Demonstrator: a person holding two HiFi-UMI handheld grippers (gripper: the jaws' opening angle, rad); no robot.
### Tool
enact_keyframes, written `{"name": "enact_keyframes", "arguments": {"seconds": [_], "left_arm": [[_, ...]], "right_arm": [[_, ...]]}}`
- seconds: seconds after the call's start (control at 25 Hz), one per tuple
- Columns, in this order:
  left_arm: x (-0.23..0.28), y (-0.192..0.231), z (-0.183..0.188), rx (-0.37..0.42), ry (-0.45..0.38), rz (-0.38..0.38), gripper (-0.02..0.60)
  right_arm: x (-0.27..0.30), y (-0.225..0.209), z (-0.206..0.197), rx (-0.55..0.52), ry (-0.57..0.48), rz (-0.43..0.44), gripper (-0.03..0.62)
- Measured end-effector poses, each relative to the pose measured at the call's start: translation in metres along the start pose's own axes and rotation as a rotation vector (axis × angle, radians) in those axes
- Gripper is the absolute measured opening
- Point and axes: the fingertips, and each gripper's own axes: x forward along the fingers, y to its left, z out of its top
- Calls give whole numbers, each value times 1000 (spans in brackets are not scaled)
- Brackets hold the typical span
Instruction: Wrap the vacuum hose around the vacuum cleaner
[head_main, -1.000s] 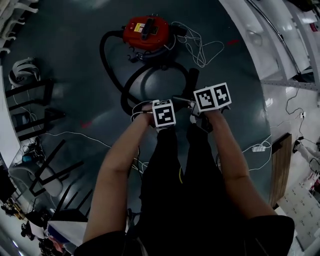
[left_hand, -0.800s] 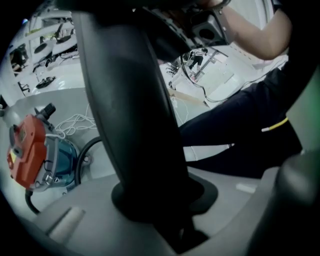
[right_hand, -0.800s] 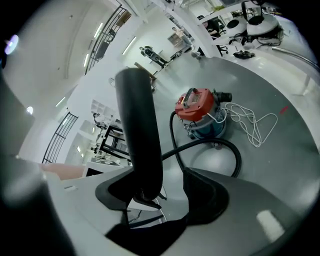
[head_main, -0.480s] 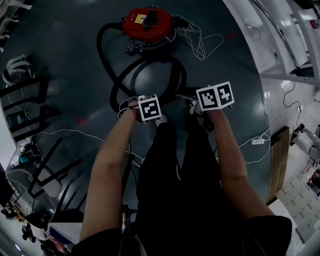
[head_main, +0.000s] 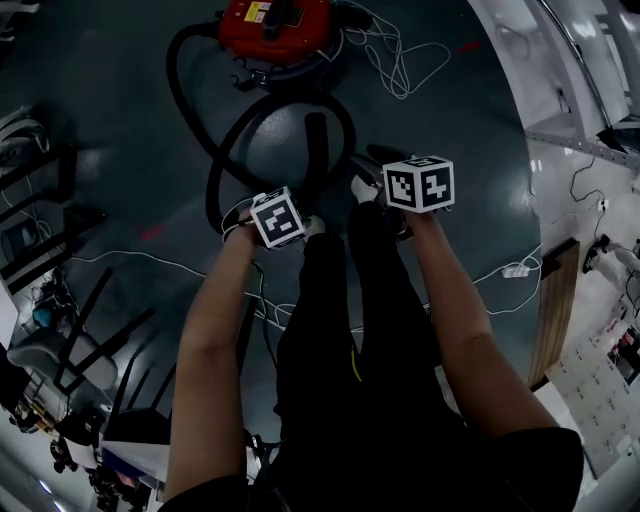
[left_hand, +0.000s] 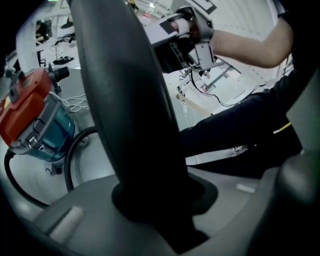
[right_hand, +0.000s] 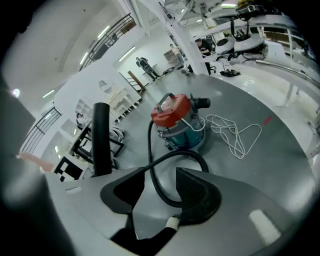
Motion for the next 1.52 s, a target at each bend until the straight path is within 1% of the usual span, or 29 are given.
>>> {"name": "enact_keyframes", "arguments": {"seconds": [0.08, 0.2, 0.48, 0.64, 0.76, 0.88, 1.08, 1.16, 1.24, 1.36, 1.52], "left_arm": [[16, 0, 3, -12, -16, -15, 100], [38, 0, 2, -26, -16, -39, 100], [87, 7, -7, -54, -12, -99, 100], [115, 22, -20, -85, -1, -126, 99], [135, 35, -23, -119, -15, -145, 100], [156, 49, -25, -142, -34, -159, 100], [190, 86, -26, -208, -97, -152, 100], [203, 100, -22, -239, -117, -144, 98], [216, 110, -20, -243, -124, -140, 98], [233, 114, -19, -228, -128, -148, 98], [250, 120, -18, -245, -145, -148, 98]], "right_arm": [[19, -20, -8, -11, 25, -22, 198], [46, -39, -17, -11, 48, -31, 198], [98, -80, -34, -20, 65, -84, 201], [131, -102, -47, -43, 90, -92, 206], [155, -122, -57, -56, 119, -105, 212], [180, -140, -66, -65, 126, -134, 215], [224, -167, -75, -86, 127, -179, 230], [242, -179, -82, -96, 137, -187, 245], [260, -190, -89, -107, 156, -186, 257], [282, -203, -98, -126, 181, -203, 277], [303, -217, -105, -154, 190, -230, 288]]}}
